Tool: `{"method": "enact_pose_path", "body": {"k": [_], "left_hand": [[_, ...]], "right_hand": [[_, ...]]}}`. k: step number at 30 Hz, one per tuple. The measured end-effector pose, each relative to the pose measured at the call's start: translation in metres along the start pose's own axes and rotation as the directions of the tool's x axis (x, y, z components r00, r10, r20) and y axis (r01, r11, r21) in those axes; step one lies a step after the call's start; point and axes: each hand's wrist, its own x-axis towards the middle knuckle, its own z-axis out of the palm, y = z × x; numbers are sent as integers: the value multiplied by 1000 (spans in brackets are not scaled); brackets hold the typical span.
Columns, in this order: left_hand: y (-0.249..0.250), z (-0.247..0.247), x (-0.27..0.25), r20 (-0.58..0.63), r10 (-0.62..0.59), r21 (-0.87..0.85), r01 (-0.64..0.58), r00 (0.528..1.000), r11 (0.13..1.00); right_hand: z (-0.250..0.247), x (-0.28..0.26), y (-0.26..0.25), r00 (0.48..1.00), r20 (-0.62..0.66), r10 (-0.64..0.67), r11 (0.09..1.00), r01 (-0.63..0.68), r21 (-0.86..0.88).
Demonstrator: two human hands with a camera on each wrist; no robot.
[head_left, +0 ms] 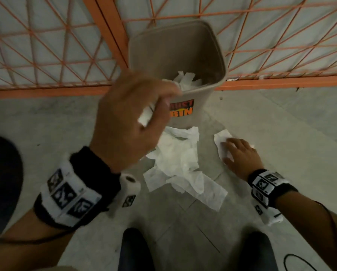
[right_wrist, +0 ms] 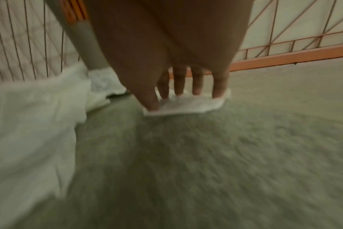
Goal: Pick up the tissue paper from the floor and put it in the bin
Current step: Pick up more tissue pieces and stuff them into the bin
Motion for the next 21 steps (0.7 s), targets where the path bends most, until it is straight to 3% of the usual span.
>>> {"method": "enact_pose_path", "body": {"k": [2,4,6,10,12,14,16,21], "left_hand": [[0,18,-37,175,7,-79,7,985,997],[-10,44,-73,371,-67,-94,109,926,990],[-22,71,-100,539,-170,25,186,825,982],[-44,112,-127,768,-335,235,246,546,940],[-48,124,-132,794,-370,296,226,483,928],[-51,133,-135,790,-380,320,206,481,925],[-54,137,-136,772,-382,310,224,508,924],[-55,119,-142,603,-410,165,396,684,903]], "right_hand": [[6,-4,7,997,-66,-40,998,36,-58],[5,-6,11,988,-137,-64,996,56,-66],[0,-8,15,989,-135,-59,998,55,-33],[-18,-19,19,991,-116,-65,986,82,146],[-40,-27,10,991,-105,-82,969,104,223],[-71,-38,-7,985,-125,-115,944,148,296],[-110,-49,-30,948,-255,-190,899,272,342],[-214,-65,-97,753,-571,-327,785,553,280]]}}
